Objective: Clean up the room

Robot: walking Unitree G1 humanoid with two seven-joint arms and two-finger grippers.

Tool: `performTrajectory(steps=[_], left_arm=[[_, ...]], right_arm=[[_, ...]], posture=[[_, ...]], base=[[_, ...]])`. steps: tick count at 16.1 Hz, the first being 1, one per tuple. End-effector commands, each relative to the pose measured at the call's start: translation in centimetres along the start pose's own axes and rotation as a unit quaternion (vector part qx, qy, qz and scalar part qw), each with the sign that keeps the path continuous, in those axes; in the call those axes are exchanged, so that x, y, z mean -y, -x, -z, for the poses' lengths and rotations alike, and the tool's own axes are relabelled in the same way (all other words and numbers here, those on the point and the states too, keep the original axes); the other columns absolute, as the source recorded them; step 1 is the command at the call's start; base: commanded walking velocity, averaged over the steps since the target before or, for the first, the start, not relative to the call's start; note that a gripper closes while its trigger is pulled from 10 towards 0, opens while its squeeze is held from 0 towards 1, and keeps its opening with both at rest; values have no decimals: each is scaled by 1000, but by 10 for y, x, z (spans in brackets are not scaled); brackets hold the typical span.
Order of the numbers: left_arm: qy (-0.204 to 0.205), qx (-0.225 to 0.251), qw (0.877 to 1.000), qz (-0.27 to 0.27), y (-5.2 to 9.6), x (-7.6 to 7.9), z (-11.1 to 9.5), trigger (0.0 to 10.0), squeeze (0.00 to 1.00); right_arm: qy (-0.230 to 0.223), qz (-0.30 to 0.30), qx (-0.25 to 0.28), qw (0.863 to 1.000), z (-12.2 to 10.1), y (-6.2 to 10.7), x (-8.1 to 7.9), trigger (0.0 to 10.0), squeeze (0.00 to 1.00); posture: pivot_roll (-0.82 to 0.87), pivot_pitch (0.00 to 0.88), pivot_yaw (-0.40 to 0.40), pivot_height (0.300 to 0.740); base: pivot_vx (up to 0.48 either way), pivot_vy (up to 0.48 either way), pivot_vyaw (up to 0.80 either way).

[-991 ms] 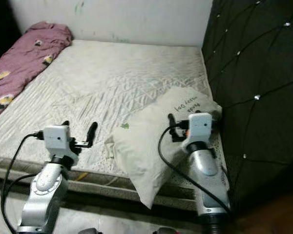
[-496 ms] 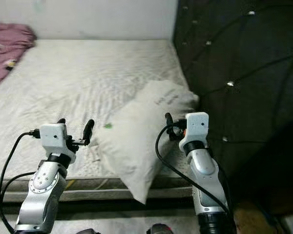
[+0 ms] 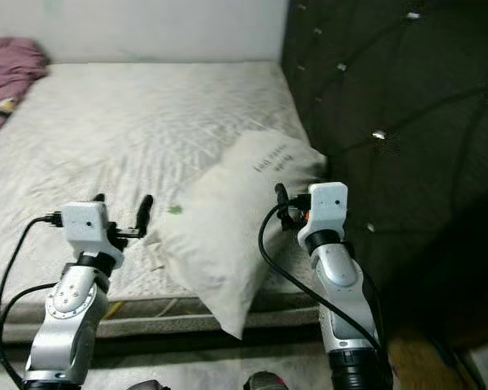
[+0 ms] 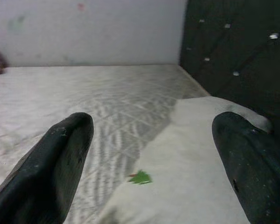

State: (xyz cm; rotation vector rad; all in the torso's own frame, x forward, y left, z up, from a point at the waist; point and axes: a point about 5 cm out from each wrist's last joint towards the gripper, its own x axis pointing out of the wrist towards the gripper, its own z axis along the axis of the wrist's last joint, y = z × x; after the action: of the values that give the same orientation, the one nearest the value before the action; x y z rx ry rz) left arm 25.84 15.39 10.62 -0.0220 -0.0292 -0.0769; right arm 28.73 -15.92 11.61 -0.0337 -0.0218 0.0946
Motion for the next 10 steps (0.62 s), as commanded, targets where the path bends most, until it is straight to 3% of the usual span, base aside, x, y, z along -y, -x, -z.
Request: performTrajectory(steps=[1,8,10], left_arm=[[0,-4,1000,0,-1,-1,1,10000,0],[14,16,1000,-2,-14,11,-10,10000,0],[16,16,1000,-7,-11,7,-13,10000,0]], right_arm=[[2,8,0,1000,0,0,3,10000,0],[8,15,30,999,-23,-2,13,10000,0],[1,15,33,999,-30,2,8,10000,0]], posture=[[-70,0,16,740],[-121,0,5,740],[-134,0,4,740]], base=[[0,0,0],[0,0,0],[0,0,0]])
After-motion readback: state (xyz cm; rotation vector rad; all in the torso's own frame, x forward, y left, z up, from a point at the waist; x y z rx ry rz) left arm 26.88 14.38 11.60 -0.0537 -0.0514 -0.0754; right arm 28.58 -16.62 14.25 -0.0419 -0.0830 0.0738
